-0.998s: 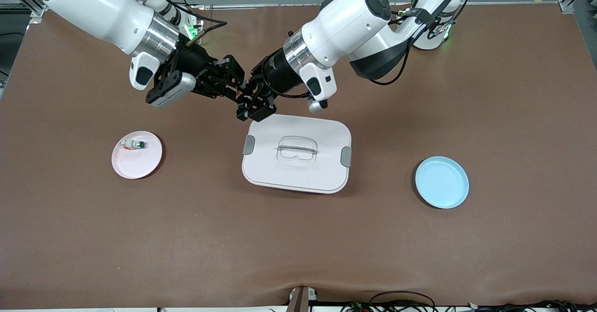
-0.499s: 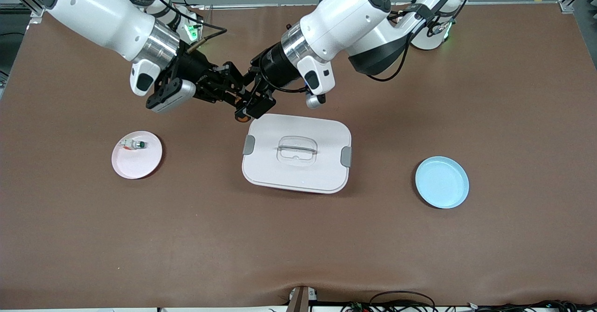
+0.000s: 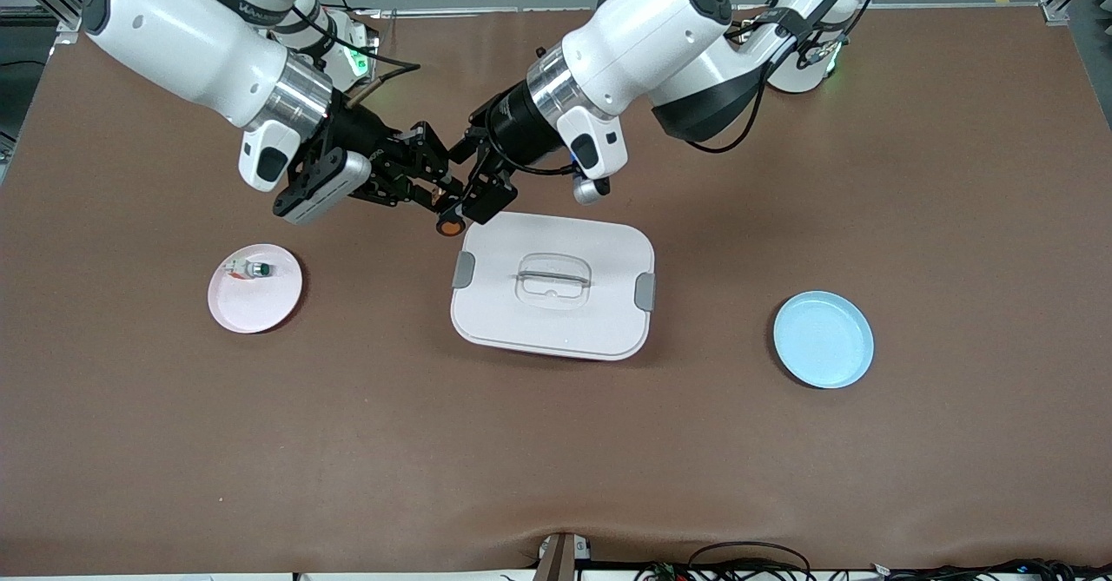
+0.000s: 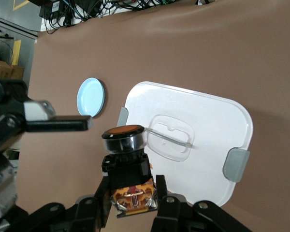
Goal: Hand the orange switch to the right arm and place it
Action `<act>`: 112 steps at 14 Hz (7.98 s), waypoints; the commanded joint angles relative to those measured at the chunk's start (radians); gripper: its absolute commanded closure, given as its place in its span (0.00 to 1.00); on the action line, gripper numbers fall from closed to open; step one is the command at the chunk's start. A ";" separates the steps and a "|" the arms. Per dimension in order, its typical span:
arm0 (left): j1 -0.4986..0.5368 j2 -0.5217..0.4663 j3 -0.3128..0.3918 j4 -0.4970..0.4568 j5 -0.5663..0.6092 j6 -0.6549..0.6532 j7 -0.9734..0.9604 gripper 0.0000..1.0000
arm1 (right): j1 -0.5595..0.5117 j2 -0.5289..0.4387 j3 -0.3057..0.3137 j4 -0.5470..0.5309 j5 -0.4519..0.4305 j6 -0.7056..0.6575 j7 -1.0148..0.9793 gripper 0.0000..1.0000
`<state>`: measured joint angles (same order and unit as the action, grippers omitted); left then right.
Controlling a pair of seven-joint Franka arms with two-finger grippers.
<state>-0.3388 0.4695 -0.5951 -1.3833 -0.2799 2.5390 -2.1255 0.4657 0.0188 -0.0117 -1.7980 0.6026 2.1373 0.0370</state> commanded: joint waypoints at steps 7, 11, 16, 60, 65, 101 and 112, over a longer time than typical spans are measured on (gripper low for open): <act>0.107 -0.055 -0.002 -0.169 0.071 0.012 0.055 0.00 | -0.125 0.006 0.001 -0.003 -0.202 -0.180 -0.337 1.00; 0.185 -0.106 -0.002 -0.297 0.071 0.010 0.145 0.00 | -0.206 0.000 -0.001 -0.029 -0.274 -0.226 -0.569 1.00; 0.322 -0.232 -0.008 -0.572 0.065 0.012 0.462 0.00 | -0.262 -0.005 -0.001 -0.086 -0.400 -0.234 -0.773 1.00; 0.629 -0.341 0.287 -0.091 0.323 -0.873 2.020 0.00 | -0.596 0.329 -0.002 -0.461 -0.705 0.535 -1.431 1.00; 0.307 -0.351 0.618 -0.088 0.308 -0.888 2.021 0.00 | -0.598 0.339 -0.002 -0.477 -0.705 0.573 -1.431 1.00; 0.325 -0.480 0.555 -0.220 0.260 -0.888 2.113 0.00 | -0.615 0.348 -0.001 -0.399 -0.705 0.445 -1.409 0.00; 0.325 -0.548 0.495 -0.293 0.260 -0.902 1.980 0.00 | -0.593 0.162 0.010 -0.337 -0.696 0.003 -0.759 0.00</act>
<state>-0.0249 -0.0463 -0.0958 -1.6410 -0.0125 1.6398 -0.1463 -0.1253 0.2299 -0.0087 -2.1234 -0.0826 2.1839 -0.8298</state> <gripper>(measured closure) 0.000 0.000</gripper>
